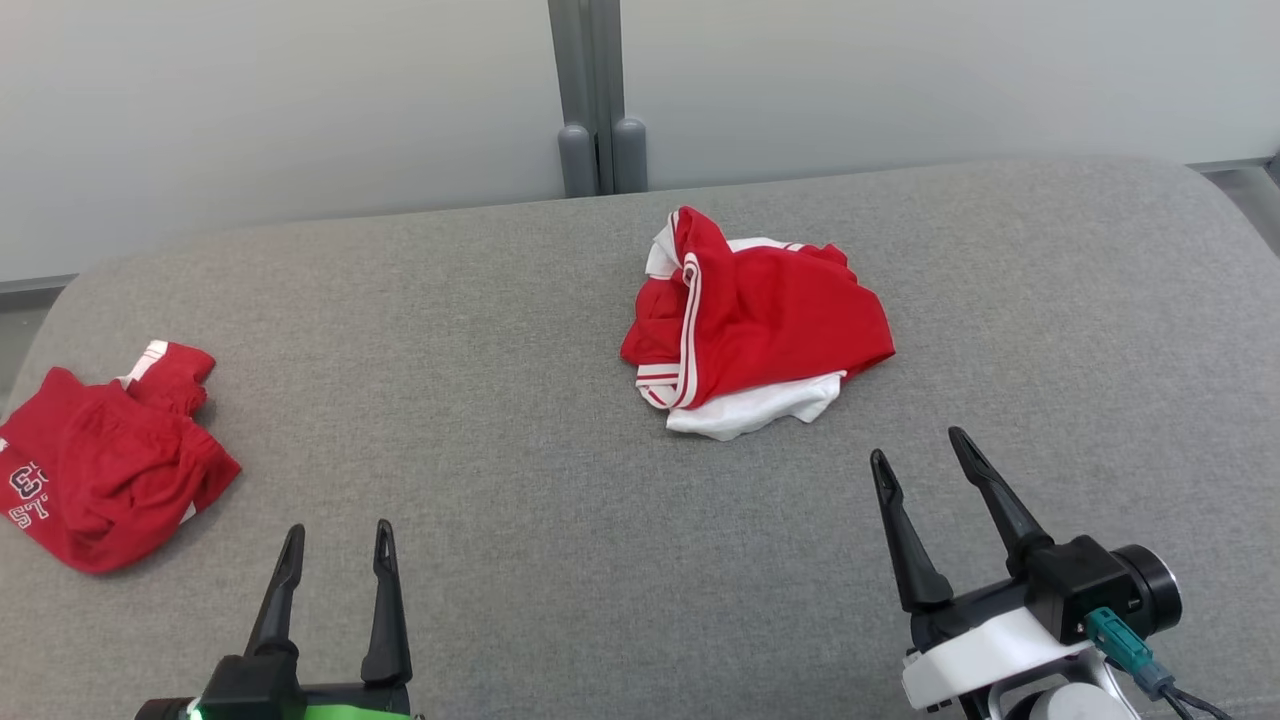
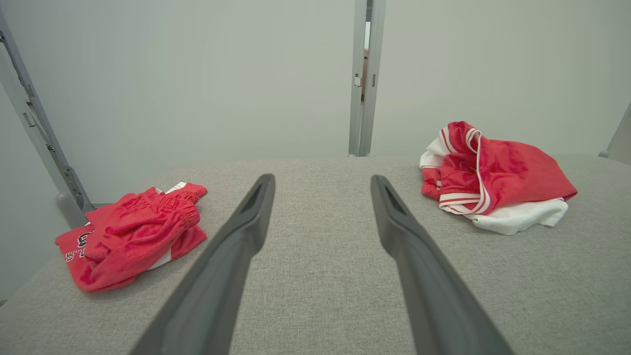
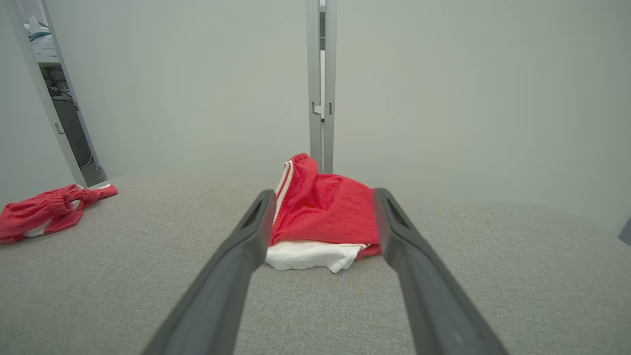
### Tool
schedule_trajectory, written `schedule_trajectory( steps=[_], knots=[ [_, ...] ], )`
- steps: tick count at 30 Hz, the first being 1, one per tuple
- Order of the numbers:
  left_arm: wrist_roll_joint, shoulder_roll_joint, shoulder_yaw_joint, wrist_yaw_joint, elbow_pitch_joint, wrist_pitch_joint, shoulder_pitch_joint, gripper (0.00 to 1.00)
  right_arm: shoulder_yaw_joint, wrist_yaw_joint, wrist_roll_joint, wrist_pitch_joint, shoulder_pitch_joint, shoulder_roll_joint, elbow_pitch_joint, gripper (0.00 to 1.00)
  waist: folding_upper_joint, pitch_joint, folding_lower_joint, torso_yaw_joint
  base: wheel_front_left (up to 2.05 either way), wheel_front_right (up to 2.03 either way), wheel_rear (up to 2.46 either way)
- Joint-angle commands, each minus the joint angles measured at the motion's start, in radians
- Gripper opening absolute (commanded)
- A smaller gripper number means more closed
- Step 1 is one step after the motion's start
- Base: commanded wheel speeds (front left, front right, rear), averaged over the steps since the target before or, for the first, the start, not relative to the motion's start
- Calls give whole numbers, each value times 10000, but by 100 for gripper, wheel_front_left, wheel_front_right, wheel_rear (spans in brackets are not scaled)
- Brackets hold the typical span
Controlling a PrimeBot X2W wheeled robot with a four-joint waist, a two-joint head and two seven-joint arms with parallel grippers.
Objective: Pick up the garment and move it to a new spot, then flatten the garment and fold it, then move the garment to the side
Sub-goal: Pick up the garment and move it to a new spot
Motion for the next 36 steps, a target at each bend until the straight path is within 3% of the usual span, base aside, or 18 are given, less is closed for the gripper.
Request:
schedule_trajectory(
  steps=[1,11,36],
  knots=[
    [47,-24,-8,-38,42,-7,143,100,-18,1,-74,-6,165,-18,33,100,0,-144,1,144,0,0,0],
    [-234,-34,-390,303,317,-7,167,100,-54,3,-25,-6,265,-18,159,100,0,-250,1,215,0,0,0],
    [121,-37,-612,413,-107,-8,-150,100,-88,1,131,-6,173,-18,493,100,0,-55,1,250,0,0,0]
  ],
)
